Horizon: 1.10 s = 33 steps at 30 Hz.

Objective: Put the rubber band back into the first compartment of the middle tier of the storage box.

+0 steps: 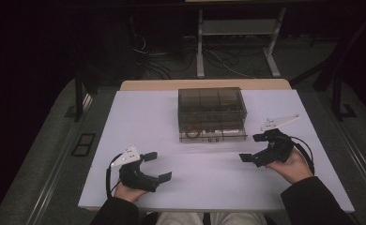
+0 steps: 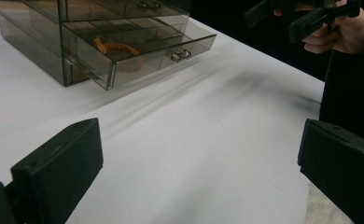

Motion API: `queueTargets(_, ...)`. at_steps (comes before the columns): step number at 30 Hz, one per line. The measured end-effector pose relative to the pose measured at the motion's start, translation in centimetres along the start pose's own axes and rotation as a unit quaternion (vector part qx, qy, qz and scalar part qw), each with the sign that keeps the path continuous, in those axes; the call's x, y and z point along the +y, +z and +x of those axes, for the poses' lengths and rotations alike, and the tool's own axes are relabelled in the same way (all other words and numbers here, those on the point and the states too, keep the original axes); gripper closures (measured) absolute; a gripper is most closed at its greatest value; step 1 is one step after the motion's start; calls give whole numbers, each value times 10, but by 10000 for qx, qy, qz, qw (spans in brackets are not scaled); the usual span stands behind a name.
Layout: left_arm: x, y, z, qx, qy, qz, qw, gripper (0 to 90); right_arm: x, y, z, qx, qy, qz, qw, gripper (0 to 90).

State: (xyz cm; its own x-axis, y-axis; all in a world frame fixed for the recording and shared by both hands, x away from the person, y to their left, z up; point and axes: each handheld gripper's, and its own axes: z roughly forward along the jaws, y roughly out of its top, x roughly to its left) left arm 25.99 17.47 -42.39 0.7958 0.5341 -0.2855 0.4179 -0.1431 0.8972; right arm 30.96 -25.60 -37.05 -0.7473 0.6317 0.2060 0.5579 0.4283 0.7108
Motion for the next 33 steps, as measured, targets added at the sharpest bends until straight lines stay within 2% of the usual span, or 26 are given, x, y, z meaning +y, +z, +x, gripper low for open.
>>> queueTargets(15, 0, 0, 0, 15, 2, -2, 10000, 0, -39, -9, 1, -75, 327, -221, 9992, 1)
queueTargets(20, 0, -1, 0, 15, 2, 0, 10000, 0, -55, -11, 1, -160, 364, -412, 9984, 1)
queueTargets(24, 0, 0, 0, 15, 0, 1, 10000, 0, -69, -12, 1, -202, 535, -568, 9967, 1)
queueTargets(33, 0, 0, 0, 15, -5, 23, 10000, 0, -85, -11, 1, -258, 563, -701, 9956, 1)
